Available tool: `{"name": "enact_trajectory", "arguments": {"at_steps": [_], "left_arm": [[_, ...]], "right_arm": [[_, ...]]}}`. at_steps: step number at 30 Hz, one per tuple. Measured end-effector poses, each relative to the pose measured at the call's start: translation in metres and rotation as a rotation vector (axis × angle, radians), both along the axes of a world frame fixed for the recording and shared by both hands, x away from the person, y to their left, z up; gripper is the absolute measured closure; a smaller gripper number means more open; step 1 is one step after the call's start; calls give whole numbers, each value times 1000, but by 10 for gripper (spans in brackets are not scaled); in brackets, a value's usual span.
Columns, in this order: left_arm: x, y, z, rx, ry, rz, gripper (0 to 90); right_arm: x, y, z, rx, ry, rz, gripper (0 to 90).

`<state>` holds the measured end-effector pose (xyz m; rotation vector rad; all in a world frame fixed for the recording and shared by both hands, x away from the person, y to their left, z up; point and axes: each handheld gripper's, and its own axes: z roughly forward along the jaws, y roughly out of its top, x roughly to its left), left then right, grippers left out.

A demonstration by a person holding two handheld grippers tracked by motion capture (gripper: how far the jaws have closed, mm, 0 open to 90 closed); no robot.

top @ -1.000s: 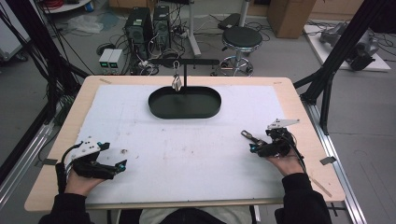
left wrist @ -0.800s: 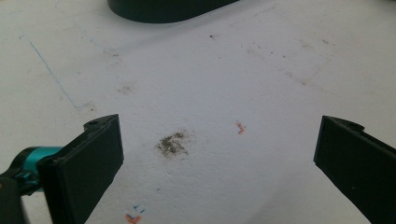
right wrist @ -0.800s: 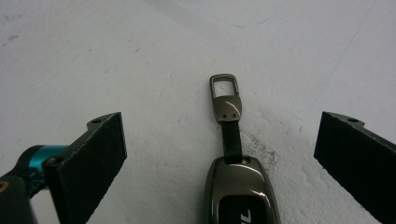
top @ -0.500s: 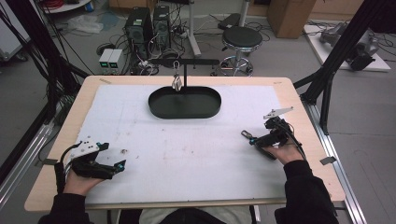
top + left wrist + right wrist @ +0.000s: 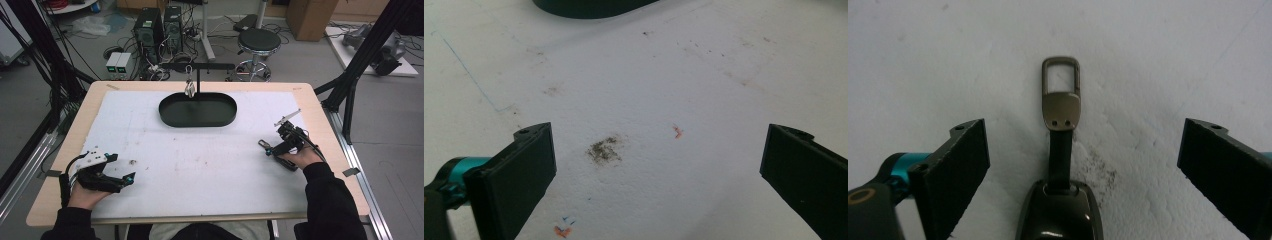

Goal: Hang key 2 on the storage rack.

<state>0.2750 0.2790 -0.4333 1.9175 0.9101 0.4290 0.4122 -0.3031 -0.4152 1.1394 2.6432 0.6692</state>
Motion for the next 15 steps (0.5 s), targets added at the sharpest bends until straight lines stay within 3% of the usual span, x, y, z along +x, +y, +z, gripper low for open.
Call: {"name": "enact_trajectory", "arguments": {"at_steps": [5, 7, 10, 15], "left_arm": [[-1, -1, 0, 2, 2, -7, 19], [-1, -1, 0, 1, 2, -5, 19], [-1, -1, 0, -2, 1, 0, 19], [-1, 0, 1, -8, -4, 1, 19]], "right_arm": [[-2, 3, -2, -11, 40, 33, 411], [-2, 5, -3, -25, 41, 44, 466], [-2, 7, -5, -42, 47, 37, 505], [-1, 6, -3, -38, 59, -4, 746]]}}
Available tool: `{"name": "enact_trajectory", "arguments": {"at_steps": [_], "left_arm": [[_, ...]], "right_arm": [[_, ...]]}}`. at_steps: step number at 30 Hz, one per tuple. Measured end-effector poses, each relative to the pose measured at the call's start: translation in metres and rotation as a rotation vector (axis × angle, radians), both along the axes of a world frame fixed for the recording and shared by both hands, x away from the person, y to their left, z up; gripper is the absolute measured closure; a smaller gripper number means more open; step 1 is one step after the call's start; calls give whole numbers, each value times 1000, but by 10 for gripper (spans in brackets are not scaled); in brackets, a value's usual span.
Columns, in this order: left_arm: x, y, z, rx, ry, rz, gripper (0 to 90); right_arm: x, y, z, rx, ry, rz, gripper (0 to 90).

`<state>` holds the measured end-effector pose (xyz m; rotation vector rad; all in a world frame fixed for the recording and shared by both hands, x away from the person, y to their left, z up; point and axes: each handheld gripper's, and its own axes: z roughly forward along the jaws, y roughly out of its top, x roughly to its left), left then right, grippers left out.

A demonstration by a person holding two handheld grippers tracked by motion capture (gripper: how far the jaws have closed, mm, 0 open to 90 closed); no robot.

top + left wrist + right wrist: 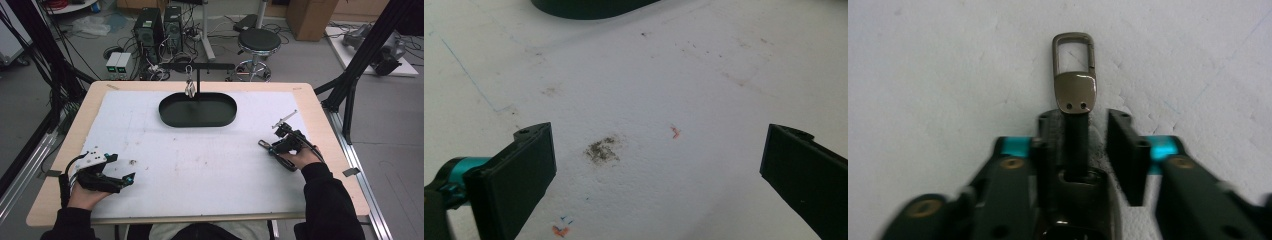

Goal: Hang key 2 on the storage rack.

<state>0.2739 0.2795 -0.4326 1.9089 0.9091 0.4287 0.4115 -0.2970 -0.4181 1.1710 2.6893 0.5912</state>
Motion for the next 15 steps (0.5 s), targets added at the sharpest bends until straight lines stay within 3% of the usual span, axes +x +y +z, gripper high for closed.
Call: {"name": "enact_trajectory", "arguments": {"at_steps": [3, 15], "left_arm": [[0, 0, 0, -1, 1, -2, 19], [0, 0, 0, -6, -6, -3, 19]], "right_arm": [[-2, 2, 1, -1, 0, -8, 811], [-3, 1, 3, 23, 6, -35, 853]]}}
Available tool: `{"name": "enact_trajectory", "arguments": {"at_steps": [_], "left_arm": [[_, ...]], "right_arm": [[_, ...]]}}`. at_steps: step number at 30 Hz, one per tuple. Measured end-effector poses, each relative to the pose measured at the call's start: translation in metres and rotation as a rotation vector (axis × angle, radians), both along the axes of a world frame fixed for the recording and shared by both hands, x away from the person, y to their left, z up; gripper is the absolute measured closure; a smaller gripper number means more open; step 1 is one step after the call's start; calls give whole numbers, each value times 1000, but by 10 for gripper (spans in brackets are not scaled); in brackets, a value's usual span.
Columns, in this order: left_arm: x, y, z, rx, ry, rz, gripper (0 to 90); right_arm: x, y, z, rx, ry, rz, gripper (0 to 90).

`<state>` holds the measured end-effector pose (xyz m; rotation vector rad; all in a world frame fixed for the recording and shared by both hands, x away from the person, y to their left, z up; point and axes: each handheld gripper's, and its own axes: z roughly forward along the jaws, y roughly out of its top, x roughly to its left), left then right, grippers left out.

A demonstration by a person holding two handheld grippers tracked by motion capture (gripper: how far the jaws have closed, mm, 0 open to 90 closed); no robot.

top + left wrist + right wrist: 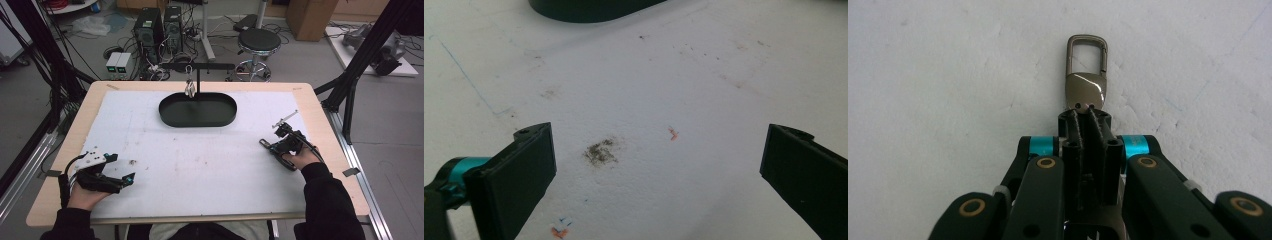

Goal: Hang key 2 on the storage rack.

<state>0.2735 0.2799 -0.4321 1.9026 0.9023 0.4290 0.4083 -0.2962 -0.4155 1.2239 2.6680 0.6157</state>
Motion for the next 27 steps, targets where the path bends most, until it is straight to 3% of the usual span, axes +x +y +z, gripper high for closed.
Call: {"name": "enact_trajectory", "arguments": {"at_steps": [6, 16, 27], "left_arm": [[0, 0, 0, 1, 2, 3, 19], [-1, 1, 0, -12, 0, -2, 19], [1, 1, 0, -23, -1, -12, 19]], "right_arm": [[0, -6, 6, 40, 0, -9, 855], [1, -4, 29, 117, -8, -27, 854], [3, 17, 61, 101, -43, 17, 854]]}}
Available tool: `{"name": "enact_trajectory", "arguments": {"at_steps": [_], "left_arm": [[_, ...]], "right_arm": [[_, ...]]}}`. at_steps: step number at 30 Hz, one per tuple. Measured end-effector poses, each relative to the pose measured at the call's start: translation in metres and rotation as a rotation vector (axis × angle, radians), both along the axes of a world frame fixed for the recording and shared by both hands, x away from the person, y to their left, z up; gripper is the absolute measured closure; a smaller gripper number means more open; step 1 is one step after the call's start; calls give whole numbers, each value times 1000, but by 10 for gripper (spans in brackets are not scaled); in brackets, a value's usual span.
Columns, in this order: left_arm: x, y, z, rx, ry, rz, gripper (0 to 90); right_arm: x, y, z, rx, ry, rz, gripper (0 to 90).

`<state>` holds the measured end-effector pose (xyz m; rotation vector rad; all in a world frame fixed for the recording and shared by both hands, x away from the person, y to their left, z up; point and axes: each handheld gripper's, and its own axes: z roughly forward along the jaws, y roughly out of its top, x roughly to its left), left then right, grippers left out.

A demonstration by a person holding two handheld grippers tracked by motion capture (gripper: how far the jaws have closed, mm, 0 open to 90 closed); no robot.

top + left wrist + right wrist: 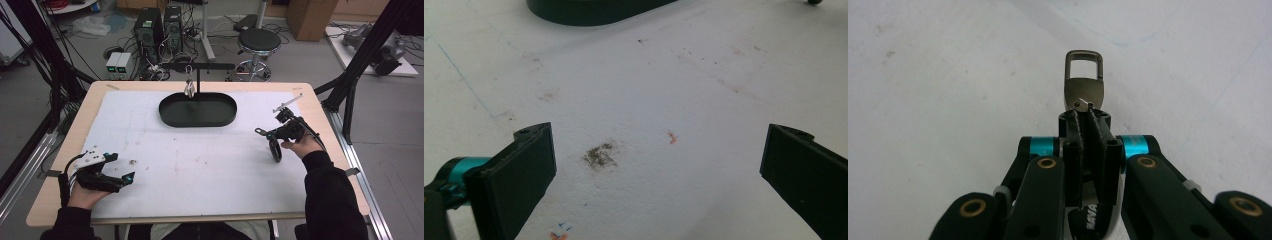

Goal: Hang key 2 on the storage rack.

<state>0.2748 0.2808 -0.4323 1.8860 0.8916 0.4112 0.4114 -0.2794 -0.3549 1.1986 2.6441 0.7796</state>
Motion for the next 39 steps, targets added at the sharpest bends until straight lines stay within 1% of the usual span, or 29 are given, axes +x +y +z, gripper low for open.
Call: {"name": "enact_trajectory", "arguments": {"at_steps": [5, 10, 11, 18, 22, 26, 32, 36, 39], "left_arm": [[-1, 0, 0, 1, -6, -1, 19], [-1, 1, 0, -4, -5, 2, 19], [-1, 1, 0, -6, -4, 3, 19], [-2, 1, 0, -11, -7, 6, 19], [-1, 1, 0, -13, -3, 1, 19], [-1, 1, 0, -19, -4, 2, 19], [-1, 0, 0, -13, -3, -4, 19], [-1, 0, 0, -10, -9, -7, 19], [-1, -1, 0, -13, -10, -10, 19]], "right_arm": [[1, 11, 13, 9, -19, 24, 854], [3, 19, 26, 42, -43, 40, 854], [4, 21, 29, 45, -41, 43, 854], [10, 27, 41, 42, -60, 53, 854], [12, 31, 48, 60, -72, 63, 854], [17, 40, 55, 49, -81, 73, 854], [24, 55, 71, 42, -95, 104, 854], [29, 65, 81, 53, -105, 119, 854], [33, 72, 84, 49, -103, 123, 854]]}}
